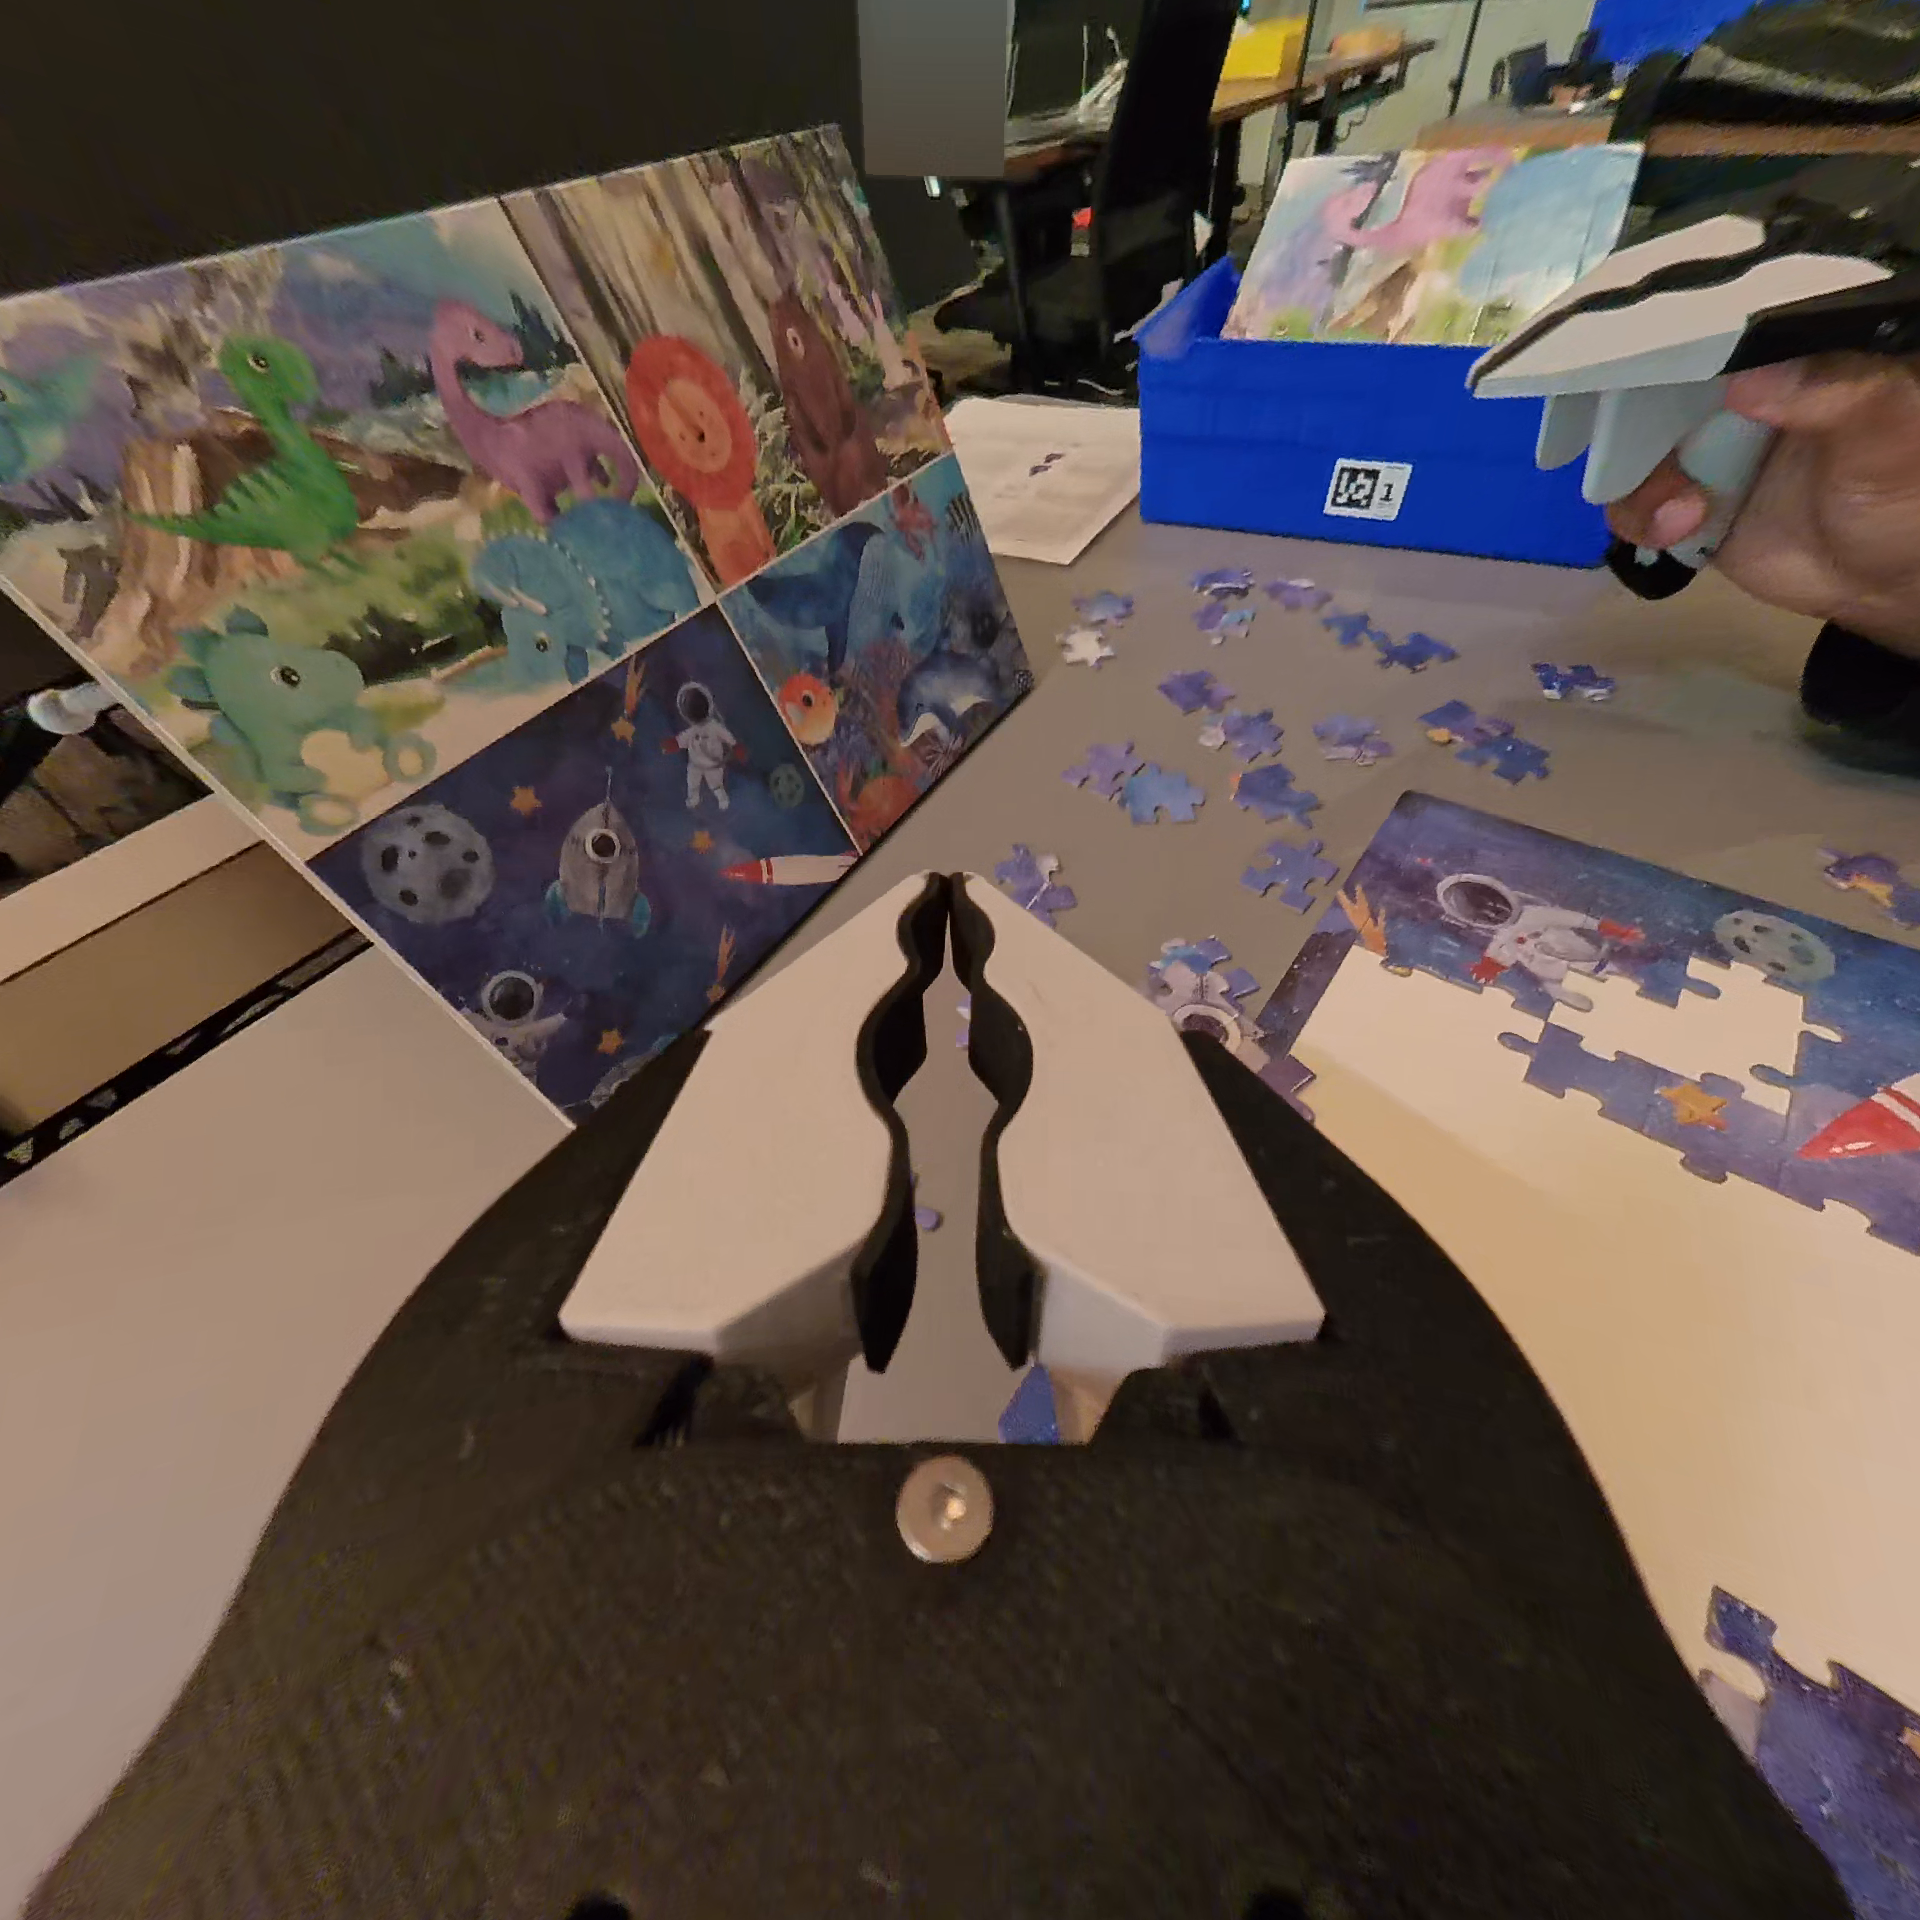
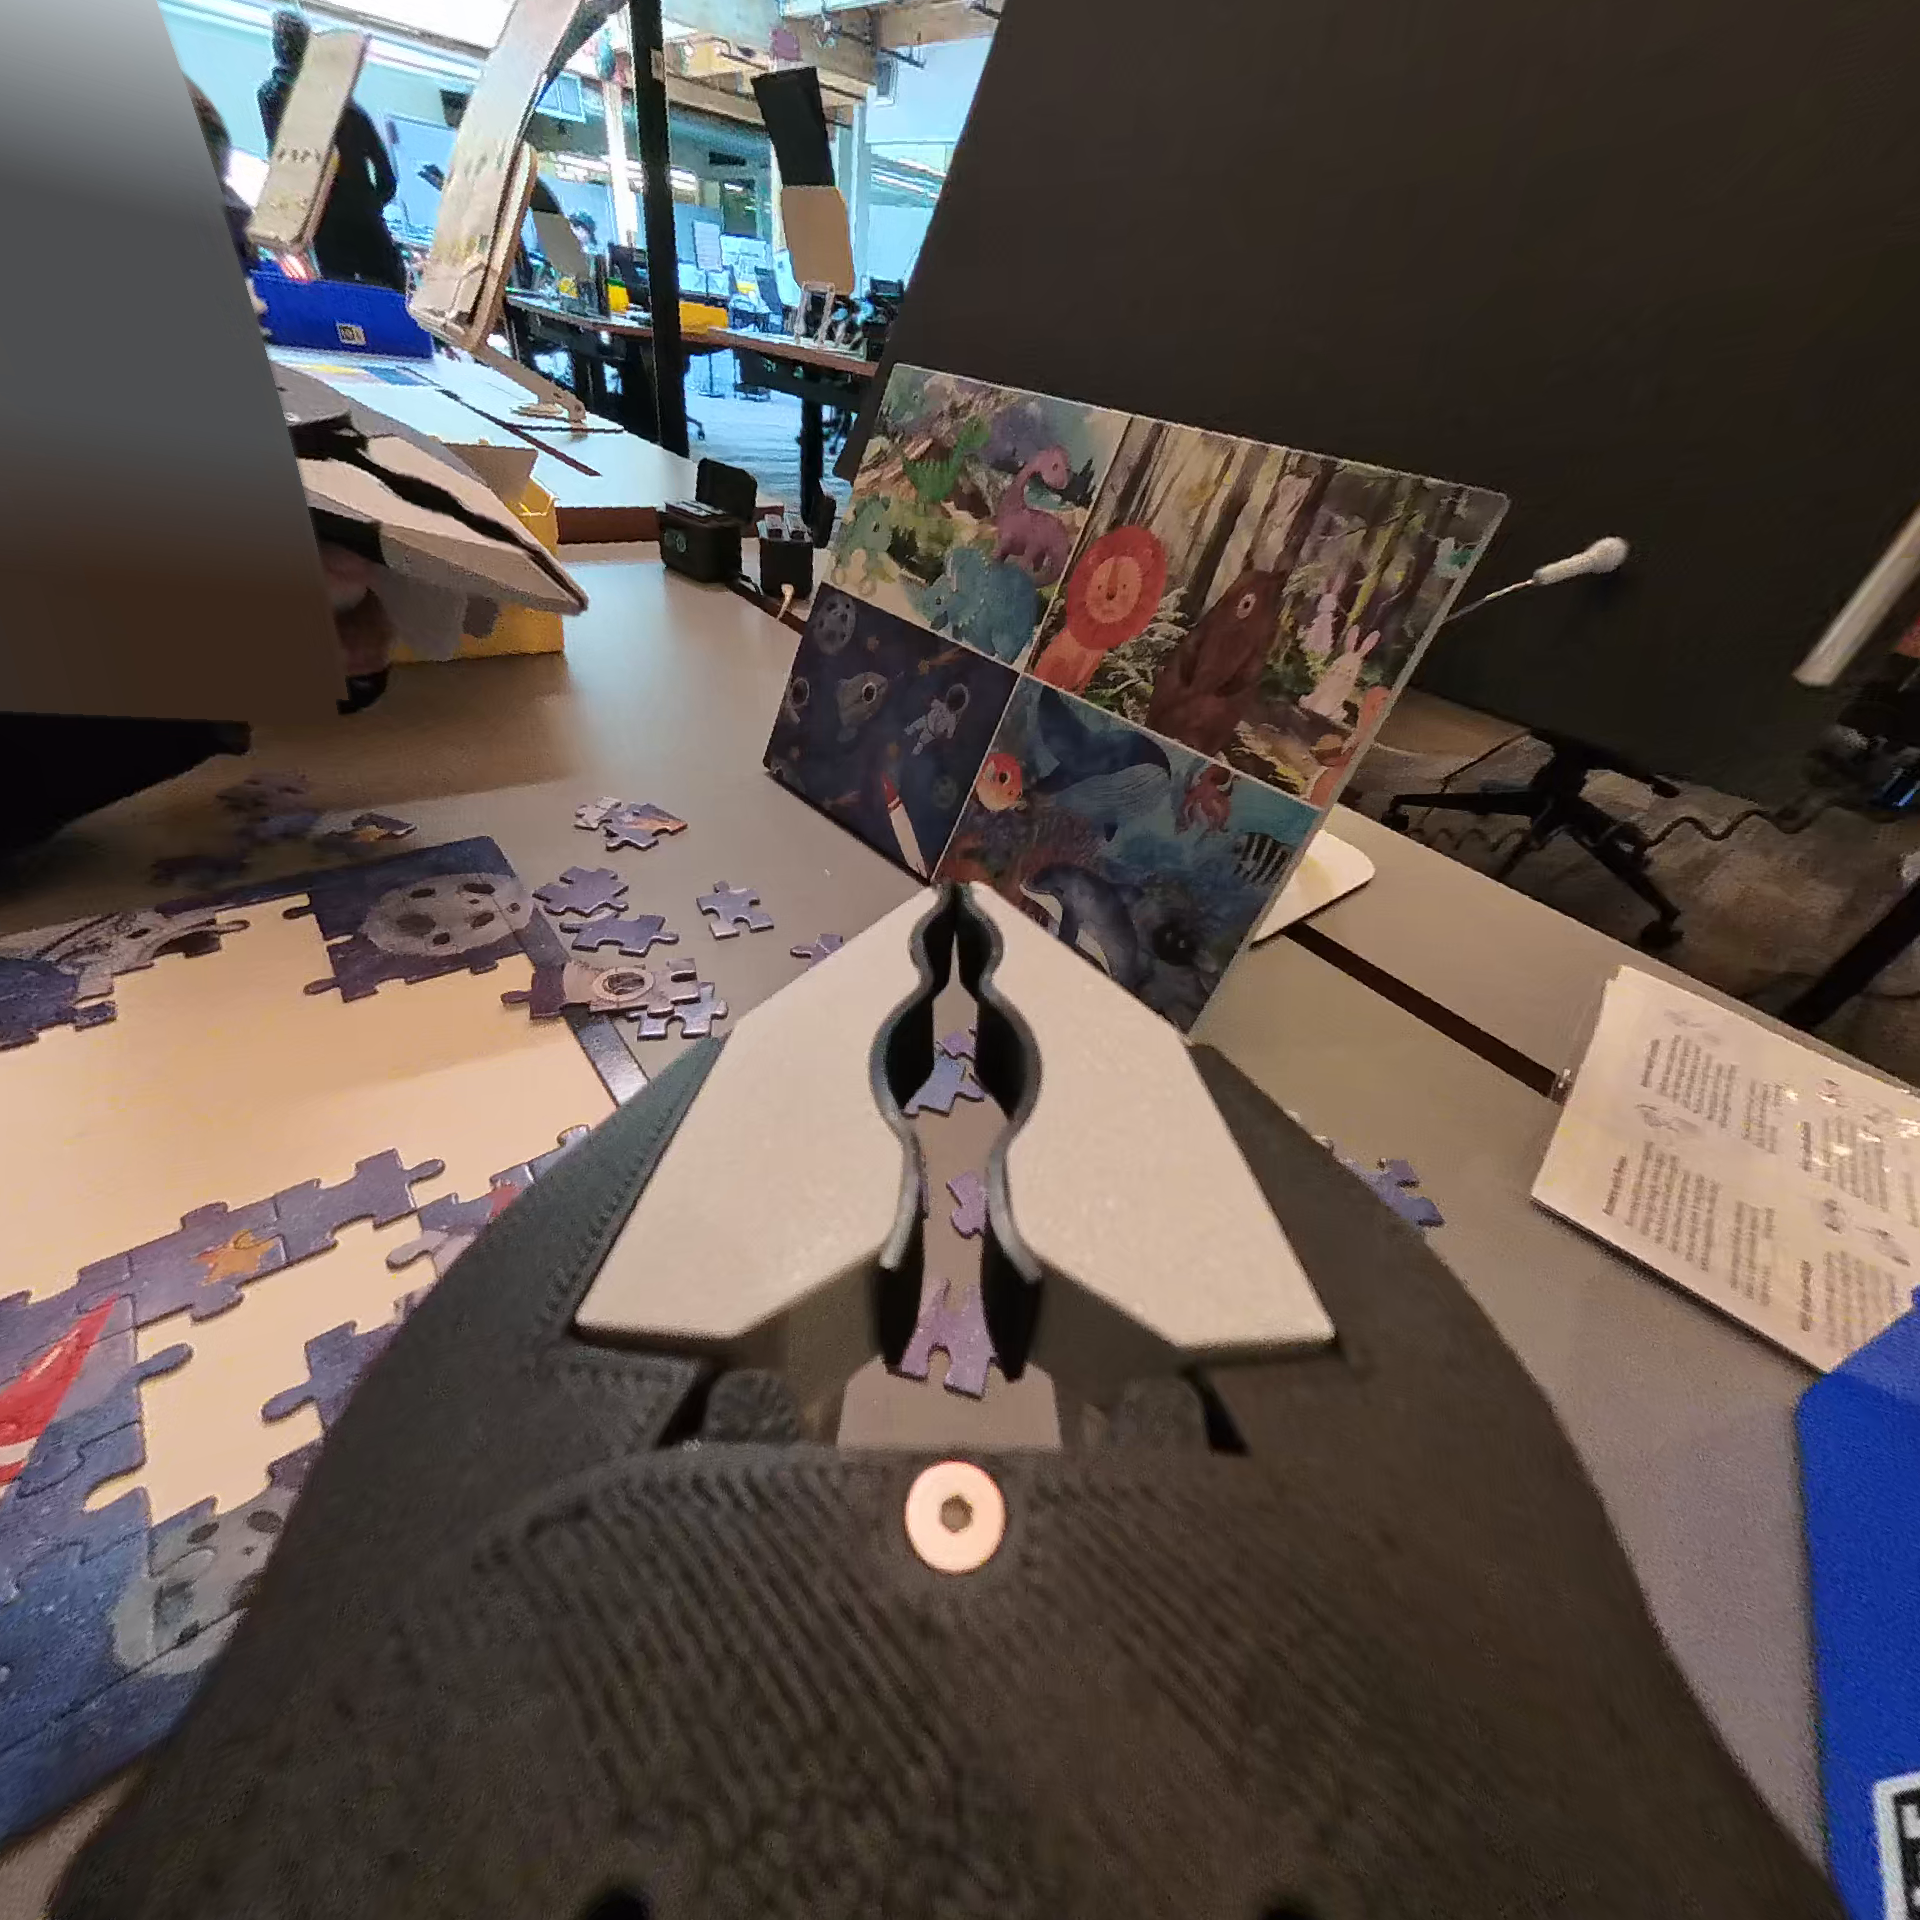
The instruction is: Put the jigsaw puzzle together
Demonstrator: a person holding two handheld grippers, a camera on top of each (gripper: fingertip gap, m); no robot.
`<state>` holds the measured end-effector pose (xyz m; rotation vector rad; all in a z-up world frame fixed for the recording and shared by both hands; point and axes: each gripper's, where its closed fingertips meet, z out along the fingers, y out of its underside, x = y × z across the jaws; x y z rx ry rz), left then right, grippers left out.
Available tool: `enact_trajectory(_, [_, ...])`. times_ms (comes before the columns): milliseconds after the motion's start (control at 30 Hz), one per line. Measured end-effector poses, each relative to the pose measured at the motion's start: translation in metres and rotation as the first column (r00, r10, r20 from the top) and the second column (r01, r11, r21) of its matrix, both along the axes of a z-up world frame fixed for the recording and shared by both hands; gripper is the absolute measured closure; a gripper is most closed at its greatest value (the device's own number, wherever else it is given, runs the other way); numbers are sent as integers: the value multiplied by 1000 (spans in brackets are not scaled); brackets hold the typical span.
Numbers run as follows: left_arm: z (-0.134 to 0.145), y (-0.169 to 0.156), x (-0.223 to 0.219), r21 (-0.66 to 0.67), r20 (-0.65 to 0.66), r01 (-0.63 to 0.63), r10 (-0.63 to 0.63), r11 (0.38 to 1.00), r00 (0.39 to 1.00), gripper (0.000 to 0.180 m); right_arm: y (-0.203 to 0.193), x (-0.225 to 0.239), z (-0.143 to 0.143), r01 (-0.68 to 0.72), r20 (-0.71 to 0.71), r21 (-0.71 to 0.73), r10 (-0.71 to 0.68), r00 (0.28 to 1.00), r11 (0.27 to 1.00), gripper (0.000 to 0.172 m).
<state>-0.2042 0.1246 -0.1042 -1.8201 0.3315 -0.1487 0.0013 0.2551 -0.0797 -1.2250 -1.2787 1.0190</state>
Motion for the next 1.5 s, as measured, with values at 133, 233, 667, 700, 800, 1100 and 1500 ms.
enact_trajectory(133, [-6,1,0,-18,18,7,-7,1000,1000,180,13,9,4,60,5,64,-60,998,996,172])
enact_trajectory(233, [-10,2,-2,-30,37,10,-9,1000,999,180,29,25,19,146,-40,136,-142,989,980,172])
enact_trajectory(667, [-12,5,-1,-26,95,14,-11,1000,995,180,41,38,19,158,-49,82,-154,987,984,172])
enact_trajectory(700, [-13,5,-1,-26,97,12,-9,1000,995,180,41,37,17,156,-39,84,-153,987,984,172])
enact_trajectory(800, [-14,5,-2,-28,115,14,-11,1000,993,180,41,35,13,158,-23,93,-156,987,983,172])
enact_trajectory(1100, [-12,6,-8,-9,157,0,1,1000,988,180,46,35,7,163,-32,47,-161,986,986,172])
enact_trajectory(1500, [-6,2,-12,-11,213,-4,6,1000,977,180,81,61,19,374,-100,130,-363,926,918,170])
